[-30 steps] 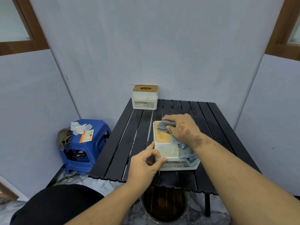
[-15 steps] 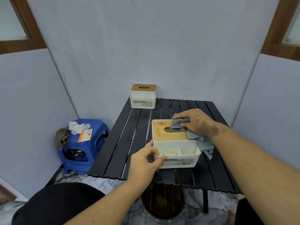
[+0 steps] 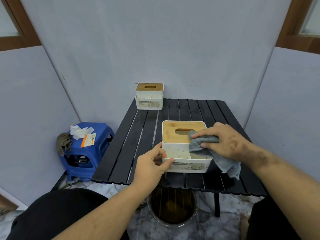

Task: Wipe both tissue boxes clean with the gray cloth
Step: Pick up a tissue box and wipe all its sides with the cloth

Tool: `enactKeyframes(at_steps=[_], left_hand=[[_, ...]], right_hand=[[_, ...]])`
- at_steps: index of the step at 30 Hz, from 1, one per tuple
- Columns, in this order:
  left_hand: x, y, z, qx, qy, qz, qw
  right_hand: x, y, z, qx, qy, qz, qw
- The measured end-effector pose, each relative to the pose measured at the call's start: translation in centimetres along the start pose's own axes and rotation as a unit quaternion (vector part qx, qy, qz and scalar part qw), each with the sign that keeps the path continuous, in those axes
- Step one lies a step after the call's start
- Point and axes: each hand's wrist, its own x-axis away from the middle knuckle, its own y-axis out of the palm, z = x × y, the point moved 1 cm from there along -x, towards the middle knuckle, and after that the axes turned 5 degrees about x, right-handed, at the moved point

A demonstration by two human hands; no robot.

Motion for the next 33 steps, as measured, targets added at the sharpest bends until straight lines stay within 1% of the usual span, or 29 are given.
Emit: enactKeyframes(at_steps=[2,6,9,11,12,14,17,20,22,23,24,25,26,27,29,33], left_hand=[[0.0,-0.1,0.3,0.006,-0.008,0.002,1.000],[0.0,-0.2,0.5,0.012,-0.016,0.008,1.000],[0.1,-0.2,0.5,0.015,-0.018,0.019,1.000],[0.1,-0.1,0.4,0.009,-0.029,0.023,0.999],[0.1,-0.1,0.3,0.003,-0.030,0.022,0.999],[0.0,0.0,0.2,0.001,-0.033,0.018,0.999],[0.0,0.0,0.3,-0.001,-0.018,0.007,1.000],[0.0,-0.2,0.4,-0.016,-0.014,0.004,1.000],[0.0,-0.2,0.4,-0.021,-0.018,0.005,1.000],[0.0,-0.3,0.4,-0.022,-0.018,0.006,1.000],[0.0,-0.3,0.4,-0.023,-0.019,0.006,1.000],[0.0,-0.3,0.5,-0.025,-0.019,0.007,0.999],[0.0,-0.4,0.5,-0.028,-0.017,0.008,0.999],[0.1,-0.4,0.6,-0.032,-0.015,0.011,0.999],[0.1,-0.4,0.8,-0.042,-0.011,0.017,0.999],[0.1,-0.1,0.8,-0.042,-0.008,0.015,0.999]], right_hand=[[-0.5,1.4,-1.5,0.028,-0.017,0.020,0.999],[-2.7,5.4,-5.1,0.038,-0.056,0.051,0.996],[-4.4,7.1,-6.0,0.032,-0.037,0.063,0.997],[-4.8,6.6,-5.6,0.012,-0.032,0.053,0.998],[-4.9,6.0,-5.2,0.019,-0.030,0.046,0.998],[-5.2,4.9,-3.2,0.085,-0.005,0.046,0.995],[-5.8,3.7,0.4,0.148,0.066,0.083,0.983],[-5.7,3.0,1.7,0.148,0.120,0.120,0.974],[-6.2,3.3,0.7,0.116,0.126,0.141,0.975],[-6.6,3.9,-0.3,0.105,0.115,0.127,0.980],[-7.1,4.7,-1.7,0.105,0.088,0.095,0.986],[-7.4,5.4,-3.2,0.107,0.044,0.066,0.991],[-7.7,6.0,-4.7,0.090,0.007,0.051,0.995],[-8.0,6.4,-5.5,0.064,-0.005,0.042,0.997],[-8.8,6.2,-5.9,0.069,0.001,0.043,0.997],[-9.9,4.5,-4.4,0.127,0.041,0.032,0.991]])
